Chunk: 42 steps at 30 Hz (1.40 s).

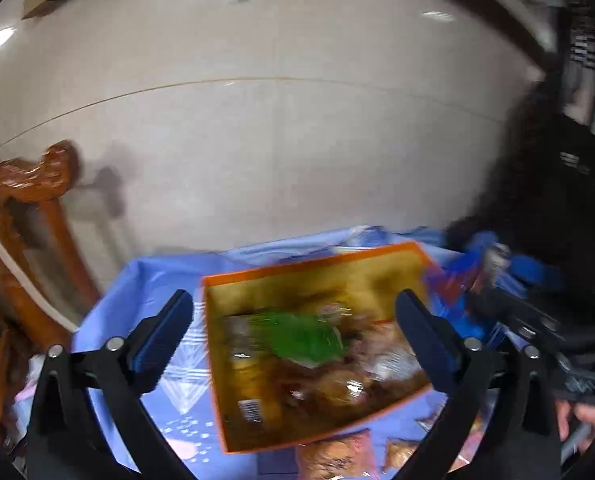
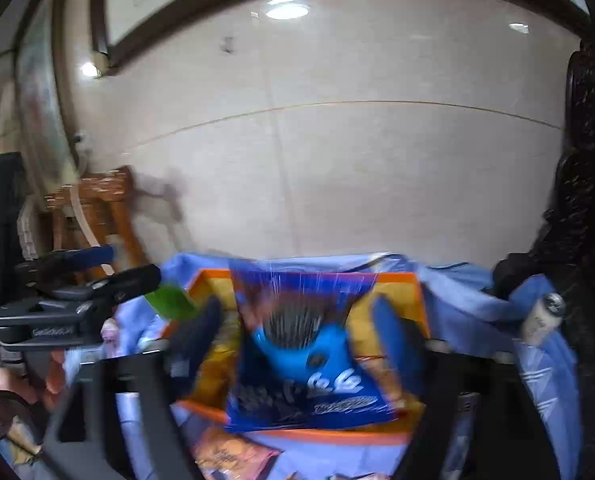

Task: Organize snacks
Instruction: 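Carry both bags over the orange box and open both grippers, then grasp a pink cookie bag with the right gripper while the left grasps another pink cookie bag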

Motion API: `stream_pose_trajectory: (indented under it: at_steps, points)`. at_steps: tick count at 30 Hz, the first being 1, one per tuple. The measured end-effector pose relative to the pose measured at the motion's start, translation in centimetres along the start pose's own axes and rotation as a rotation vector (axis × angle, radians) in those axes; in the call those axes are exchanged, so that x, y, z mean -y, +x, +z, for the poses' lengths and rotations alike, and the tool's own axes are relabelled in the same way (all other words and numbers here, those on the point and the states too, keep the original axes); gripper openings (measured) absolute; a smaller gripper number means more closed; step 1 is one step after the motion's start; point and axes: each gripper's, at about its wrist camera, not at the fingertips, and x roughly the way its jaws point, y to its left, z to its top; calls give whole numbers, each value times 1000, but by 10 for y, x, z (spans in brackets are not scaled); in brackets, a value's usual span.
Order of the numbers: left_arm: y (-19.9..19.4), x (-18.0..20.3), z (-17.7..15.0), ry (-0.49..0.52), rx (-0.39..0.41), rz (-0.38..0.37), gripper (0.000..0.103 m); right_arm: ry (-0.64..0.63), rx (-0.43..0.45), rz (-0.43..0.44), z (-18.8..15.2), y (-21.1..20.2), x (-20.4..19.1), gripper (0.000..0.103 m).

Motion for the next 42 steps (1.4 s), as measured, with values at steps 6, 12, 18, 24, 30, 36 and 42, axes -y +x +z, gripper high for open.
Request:
stream_pose_trajectory:
  at_steps: [6,12,18,24,30,36,42]
  points:
    - [-12,-15,-31,-80,-26,-86,99,18,23,18,-19,-27,6,91]
    - [-32,-12,-97,-40,-74,-25,99,42,-82,-43,-88,-56,14,91]
    - [-54,-10,-150,-9,-162,-25,99,85,-217,-130,-171,-73,20,91]
    - [-73,-13,-174,-7,-185,-28,99,147,-319,-136,-223,-61,25,91]
    - [-84,-19,-181,-22,-202,-20,99,210,-404,-158,-243,-27,32,91]
    - [-88,-23,-182,-27,-205,1,99,193,-459,-175,-255,-3,31,90]
    - [-83,-21,-184,-19,-221,8,99,201,-477,-181,-259,7,35,69]
